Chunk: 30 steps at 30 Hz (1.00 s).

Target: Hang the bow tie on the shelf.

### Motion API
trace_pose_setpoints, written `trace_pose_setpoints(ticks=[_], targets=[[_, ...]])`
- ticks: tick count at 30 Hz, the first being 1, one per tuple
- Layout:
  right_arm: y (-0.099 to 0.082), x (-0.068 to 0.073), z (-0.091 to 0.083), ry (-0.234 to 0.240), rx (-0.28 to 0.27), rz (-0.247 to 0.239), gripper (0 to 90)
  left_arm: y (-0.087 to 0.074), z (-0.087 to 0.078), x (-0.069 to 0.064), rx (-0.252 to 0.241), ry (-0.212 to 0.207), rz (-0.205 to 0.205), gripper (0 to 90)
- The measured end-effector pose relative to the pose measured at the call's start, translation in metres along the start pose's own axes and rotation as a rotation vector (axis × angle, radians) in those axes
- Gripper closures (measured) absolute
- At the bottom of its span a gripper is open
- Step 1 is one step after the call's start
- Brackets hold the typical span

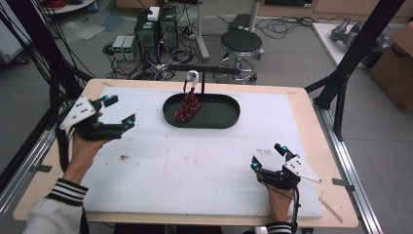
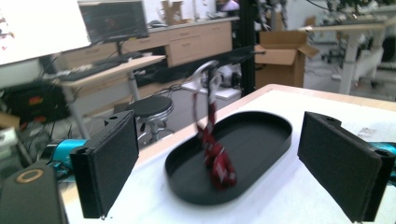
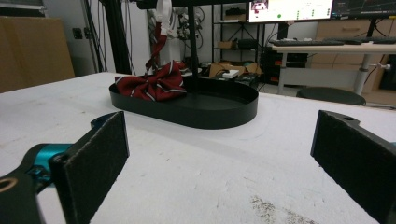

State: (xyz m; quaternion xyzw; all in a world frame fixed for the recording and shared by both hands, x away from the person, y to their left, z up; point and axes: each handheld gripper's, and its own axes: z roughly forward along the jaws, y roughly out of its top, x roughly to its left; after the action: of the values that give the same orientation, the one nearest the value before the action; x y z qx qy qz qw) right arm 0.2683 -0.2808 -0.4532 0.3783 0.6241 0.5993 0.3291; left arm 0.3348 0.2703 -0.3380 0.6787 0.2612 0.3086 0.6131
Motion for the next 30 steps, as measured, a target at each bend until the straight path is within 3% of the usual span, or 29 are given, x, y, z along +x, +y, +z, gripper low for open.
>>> trace_pose_setpoints(ticks=[4,5,6,8,9,11,12,14,18,24,30], targets=[[0.000,0.000,0.000,-0.001,0.007,0.003,3.2,-0.033,-0.034,0.006,0.008,0.035,-0.017,12.8],[0.000,0.000,0.000,-0.001,0.007,0.003,3.2,-0.033,-0.034,0.006,0.008,0.035,-0.017,12.8],[0.000,0.000,0.000,-0.003,0.008,0.000,3.2,-0.046,-0.043,0.001,0.001,0.043,-0.008,12.8],[0.000,0.000,0.000,-0.003,0.007,-0.001,3.2,-0.053,-0.047,-0.001,-0.005,0.043,0.000,12.8],[0.000,0.000,0.000,-0.003,0.007,0.001,3.2,-0.067,-0.054,-0.004,-0.036,0.045,-0.008,12.8],[0.000,0.000,0.000,-0.003,0.007,-0.002,3.2,-0.075,-0.057,-0.005,-0.052,0.053,-0.025,12.8],[0.000,0.001,0.000,-0.004,0.006,0.001,3.2,-0.089,-0.063,-0.007,-0.074,0.076,-0.045,12.8],[0.000,0.001,0.000,-0.004,0.007,-0.001,3.2,-0.099,-0.065,-0.010,-0.073,0.085,-0.054,12.8],[0.000,0.001,0.000,-0.003,0.007,0.000,3.2,-0.106,-0.063,-0.011,-0.049,0.067,-0.086,12.8],[0.000,0.001,0.000,-0.008,0.003,-0.005,3.2,-0.117,-0.055,-0.019,-0.025,0.059,-0.068,12.8],[0.000,0.001,0.000,-0.007,0.002,-0.013,3.2,-0.118,-0.057,-0.018,-0.048,0.069,-0.081,13.1]])
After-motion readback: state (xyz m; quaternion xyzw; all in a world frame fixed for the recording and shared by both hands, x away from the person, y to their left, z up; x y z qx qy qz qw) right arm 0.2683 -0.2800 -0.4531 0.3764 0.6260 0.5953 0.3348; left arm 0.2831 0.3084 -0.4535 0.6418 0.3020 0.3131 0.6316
